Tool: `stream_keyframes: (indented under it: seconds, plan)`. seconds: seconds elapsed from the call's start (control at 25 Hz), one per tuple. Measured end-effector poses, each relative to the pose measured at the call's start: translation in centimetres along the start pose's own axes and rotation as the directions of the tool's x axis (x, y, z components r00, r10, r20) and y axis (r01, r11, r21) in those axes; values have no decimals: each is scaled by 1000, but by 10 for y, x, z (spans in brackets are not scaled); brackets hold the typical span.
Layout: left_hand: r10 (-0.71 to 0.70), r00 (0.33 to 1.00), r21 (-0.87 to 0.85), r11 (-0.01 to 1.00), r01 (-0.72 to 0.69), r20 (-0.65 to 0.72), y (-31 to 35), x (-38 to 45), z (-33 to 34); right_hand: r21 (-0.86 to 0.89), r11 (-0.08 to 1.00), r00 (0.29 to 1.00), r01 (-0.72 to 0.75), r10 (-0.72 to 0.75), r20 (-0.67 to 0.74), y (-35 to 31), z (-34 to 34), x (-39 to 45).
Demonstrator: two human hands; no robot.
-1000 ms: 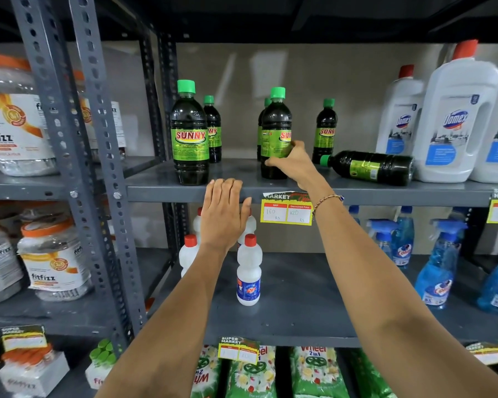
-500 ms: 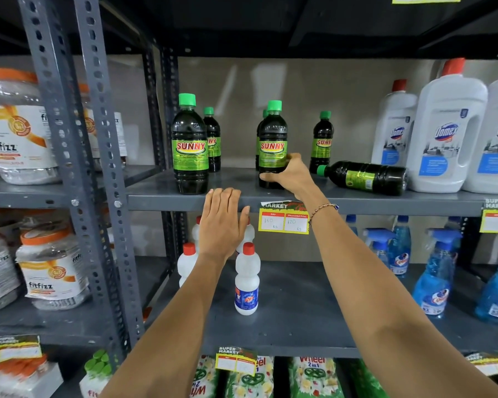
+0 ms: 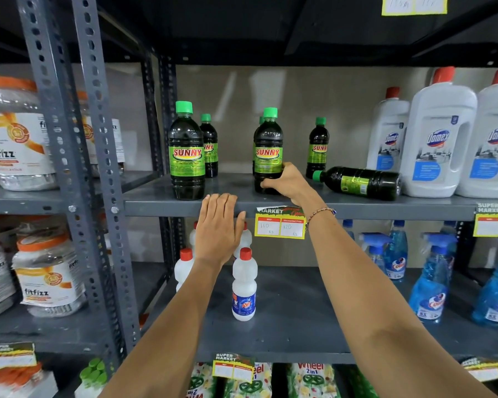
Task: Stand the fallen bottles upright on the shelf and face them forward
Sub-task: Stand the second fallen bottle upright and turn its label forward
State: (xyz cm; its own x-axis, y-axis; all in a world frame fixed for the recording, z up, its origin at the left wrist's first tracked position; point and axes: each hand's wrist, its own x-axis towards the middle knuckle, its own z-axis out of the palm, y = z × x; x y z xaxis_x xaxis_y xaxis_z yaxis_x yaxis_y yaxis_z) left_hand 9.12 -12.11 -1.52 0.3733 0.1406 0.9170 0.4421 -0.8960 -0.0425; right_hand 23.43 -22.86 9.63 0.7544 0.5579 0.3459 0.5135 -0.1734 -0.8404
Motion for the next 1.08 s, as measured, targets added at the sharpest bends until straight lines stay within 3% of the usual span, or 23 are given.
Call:
stream_keyframes:
  seconds: [0.4, 0.64, 0.68, 0.76, 0.84, 0.88, 0.92, 1.08]
  plan:
    - [-10, 1000, -26, 1000, 11, 23, 1, 1, -2, 9, 1000, 999, -19, 19, 46, 1, 0, 0]
    - [-98, 994, -280, 957, 82, -44, 18, 38, -21, 147, 988, 992, -47, 30, 119, 0, -16, -2]
    - [-110, 994, -362, 926, 105, 7, 22, 55, -24, 180, 983, 994, -38, 19, 110, 1, -19, -3]
    - [-148, 952, -498, 824, 269, 269, 30, 91, -30, 202, 979, 994, -18, -5, 110, 2, -24, -5]
    - [-160, 787, -461, 733, 499, 596, 34, 118, -30, 186, 983, 991, -9, -15, 130, 1, -24, -7]
    - [-134, 712, -420, 727, 543, 689, 34, 123, -29, 182, 983, 989, -3, -24, 145, 1, -24, -8]
    - [-94, 683, -417, 729, 543, 724, 33, 124, -25, 182, 983, 988, 3, -31, 153, 0, -23, -9]
    - [-99, 774, -491, 721, 489, 625, 29, 116, -12, 183, 983, 988, 10, -38, 148, 0, -25, -13]
